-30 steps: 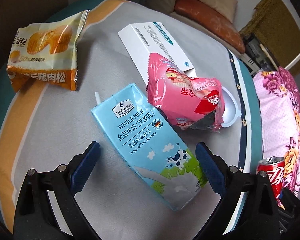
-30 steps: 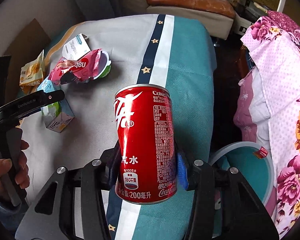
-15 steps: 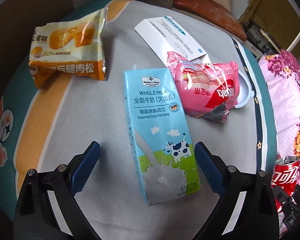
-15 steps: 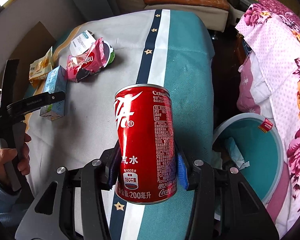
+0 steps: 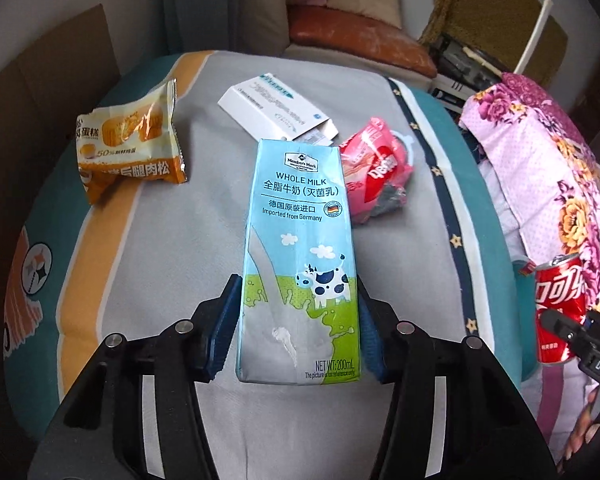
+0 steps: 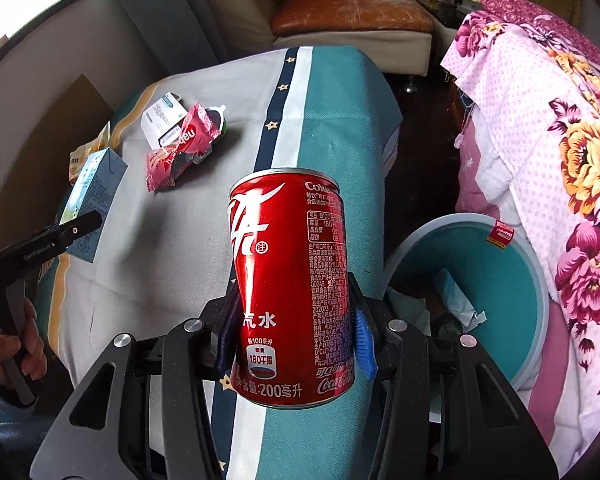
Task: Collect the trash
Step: 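Carry the milk carton and can over the bin and open both tools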
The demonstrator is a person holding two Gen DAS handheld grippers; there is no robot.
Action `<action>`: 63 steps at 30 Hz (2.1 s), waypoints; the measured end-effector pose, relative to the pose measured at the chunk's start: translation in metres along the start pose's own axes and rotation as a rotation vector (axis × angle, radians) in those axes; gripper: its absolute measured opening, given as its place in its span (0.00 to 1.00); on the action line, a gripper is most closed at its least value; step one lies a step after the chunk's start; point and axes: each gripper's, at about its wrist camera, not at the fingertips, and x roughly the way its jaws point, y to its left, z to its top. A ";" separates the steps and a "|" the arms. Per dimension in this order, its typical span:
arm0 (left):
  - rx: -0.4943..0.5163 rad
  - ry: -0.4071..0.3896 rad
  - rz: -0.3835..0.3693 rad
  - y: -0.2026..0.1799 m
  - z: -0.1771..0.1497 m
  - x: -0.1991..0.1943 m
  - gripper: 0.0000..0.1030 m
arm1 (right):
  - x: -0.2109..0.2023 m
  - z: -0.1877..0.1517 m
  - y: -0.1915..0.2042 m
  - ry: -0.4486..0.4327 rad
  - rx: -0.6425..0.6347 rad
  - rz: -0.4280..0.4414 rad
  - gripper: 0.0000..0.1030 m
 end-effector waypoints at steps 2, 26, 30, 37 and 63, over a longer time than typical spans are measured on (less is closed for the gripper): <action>0.034 -0.025 -0.040 -0.013 -0.003 -0.013 0.53 | -0.007 -0.002 -0.011 -0.017 0.022 -0.005 0.43; 0.541 0.107 -0.300 -0.287 -0.052 0.026 0.53 | -0.073 -0.070 -0.186 -0.121 0.327 -0.121 0.43; 0.574 0.134 -0.304 -0.307 -0.060 0.035 0.53 | -0.068 -0.073 -0.194 -0.112 0.338 -0.116 0.43; 0.590 0.178 -0.294 -0.320 -0.066 0.054 0.53 | -0.061 -0.076 -0.204 -0.101 0.355 -0.112 0.43; 0.471 0.179 -0.273 -0.275 -0.048 0.064 0.86 | -0.040 -0.056 -0.187 -0.052 0.335 -0.112 0.62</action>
